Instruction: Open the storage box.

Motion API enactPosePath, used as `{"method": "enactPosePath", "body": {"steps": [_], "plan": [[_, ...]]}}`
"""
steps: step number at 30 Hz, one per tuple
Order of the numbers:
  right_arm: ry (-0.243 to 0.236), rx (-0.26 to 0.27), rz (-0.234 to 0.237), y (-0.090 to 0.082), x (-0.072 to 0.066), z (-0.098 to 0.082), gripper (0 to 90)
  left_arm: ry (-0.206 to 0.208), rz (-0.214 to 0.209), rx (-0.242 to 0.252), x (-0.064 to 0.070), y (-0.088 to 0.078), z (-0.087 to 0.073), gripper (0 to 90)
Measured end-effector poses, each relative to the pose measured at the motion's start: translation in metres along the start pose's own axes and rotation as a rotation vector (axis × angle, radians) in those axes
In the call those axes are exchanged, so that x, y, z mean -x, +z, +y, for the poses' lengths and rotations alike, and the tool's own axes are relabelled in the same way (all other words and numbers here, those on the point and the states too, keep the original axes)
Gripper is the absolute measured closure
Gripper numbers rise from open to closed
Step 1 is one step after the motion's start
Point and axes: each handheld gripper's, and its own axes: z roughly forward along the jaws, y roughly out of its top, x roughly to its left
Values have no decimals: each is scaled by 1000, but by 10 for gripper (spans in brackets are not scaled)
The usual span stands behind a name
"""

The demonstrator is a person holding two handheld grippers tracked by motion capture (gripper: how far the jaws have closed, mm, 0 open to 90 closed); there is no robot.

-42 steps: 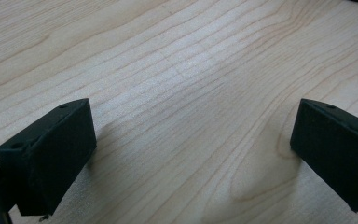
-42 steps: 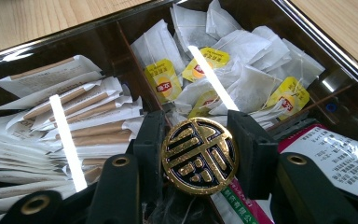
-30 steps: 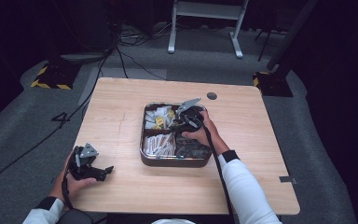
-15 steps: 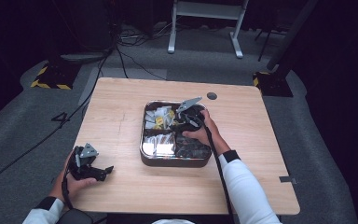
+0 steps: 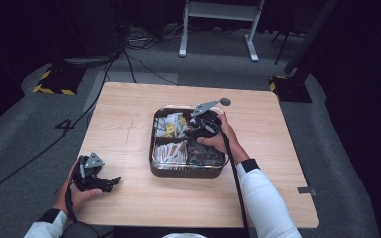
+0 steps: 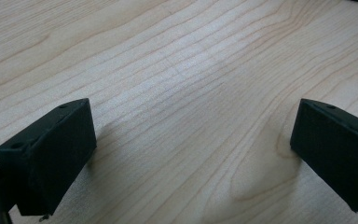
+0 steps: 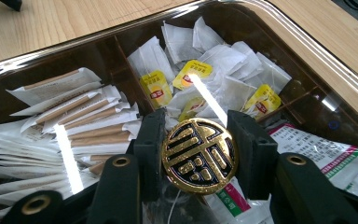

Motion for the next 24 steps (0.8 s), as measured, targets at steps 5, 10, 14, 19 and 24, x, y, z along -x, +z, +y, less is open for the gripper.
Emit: {"method": "enactPosePath", "body": {"steps": [5, 10, 14, 19, 24], "plan": [[1, 4, -6, -4, 1, 0, 589, 0, 0, 0, 0, 0, 0, 4], [-2, 13, -16, -12, 2, -1, 589, 0, 0, 0, 0, 0, 0, 4], [7, 20, -17, -16, 3, -1, 589, 0, 0, 0, 0, 0, 0, 4], [-3, 21, -32, -25, 5, -1, 589, 0, 0, 0, 0, 0, 0, 3], [5, 32, -47, -38, 8, -5, 589, 0, 0, 0, 0, 0, 0, 4]]}}
